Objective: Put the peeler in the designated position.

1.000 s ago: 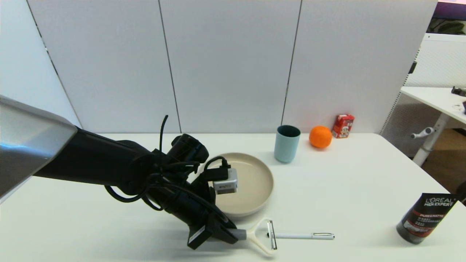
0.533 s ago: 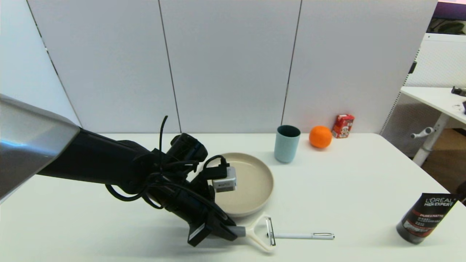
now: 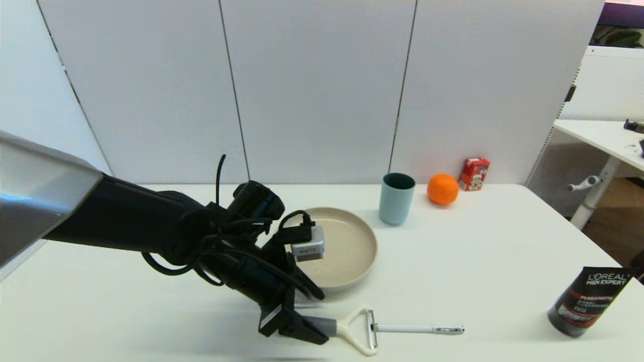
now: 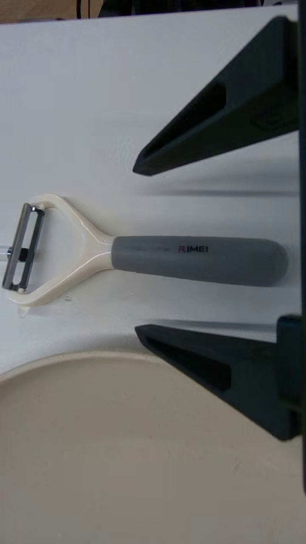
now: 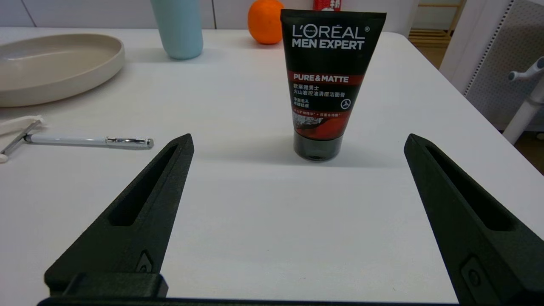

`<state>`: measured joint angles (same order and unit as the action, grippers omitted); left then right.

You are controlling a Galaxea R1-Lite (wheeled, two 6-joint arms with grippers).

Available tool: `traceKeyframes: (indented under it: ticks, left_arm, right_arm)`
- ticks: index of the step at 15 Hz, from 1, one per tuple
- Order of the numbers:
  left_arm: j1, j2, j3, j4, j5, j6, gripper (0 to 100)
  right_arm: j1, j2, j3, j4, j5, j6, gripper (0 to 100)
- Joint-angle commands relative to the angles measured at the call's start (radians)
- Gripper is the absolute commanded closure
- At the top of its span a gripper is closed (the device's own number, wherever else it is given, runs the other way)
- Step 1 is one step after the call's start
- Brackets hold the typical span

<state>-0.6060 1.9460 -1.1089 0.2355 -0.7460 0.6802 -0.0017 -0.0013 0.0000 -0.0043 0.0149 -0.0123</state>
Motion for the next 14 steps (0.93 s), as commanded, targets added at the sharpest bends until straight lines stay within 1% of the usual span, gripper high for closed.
traceKeyframes:
  ticks: [1, 5, 6, 7, 9, 10, 12, 14]
  left_arm:
    - [0.0, -0.111, 0.034, 0.018, -0.004, -0.024, 0]
    - [0.005, -0.351, 0.093, 0.024, 0.005, -0.082, 0]
    - [0.031, -0.447, 0.109, 0.025, 0.027, -0.108, 0]
    - [0.055, -0.538, 0.138, 0.024, 0.069, -0.153, 0]
    - [0.083, -0.693, 0.204, 0.018, 0.152, -0.283, 0]
    - [0.118, -0.766, 0.231, 0.018, 0.189, -0.327, 0]
    - [0.236, -0.958, 0.319, 0.018, 0.287, -0.373, 0]
    - [0.365, -1.121, 0.385, 0.016, 0.297, -0.403, 0]
  right_arm:
    - [0.0, 0.001, 0.0, 0.0, 0.0, 0.0, 0]
    - [0.0, 0.001, 0.0, 0.0, 0.0, 0.0, 0]
    - [0.0, 0.001, 0.0, 0.0, 0.0, 0.0, 0]
    - [0.0, 0.001, 0.0, 0.0, 0.0, -0.001, 0]
    - [0.0, 0.001, 0.0, 0.0, 0.0, 0.0, 0]
    - [0.0, 0.001, 0.0, 0.0, 0.0, -0.001, 0]
    - [0.0, 0.001, 0.0, 0.0, 0.0, 0.0, 0]
    - [0.0, 0.001, 0.0, 0.0, 0.0, -0.001, 0]
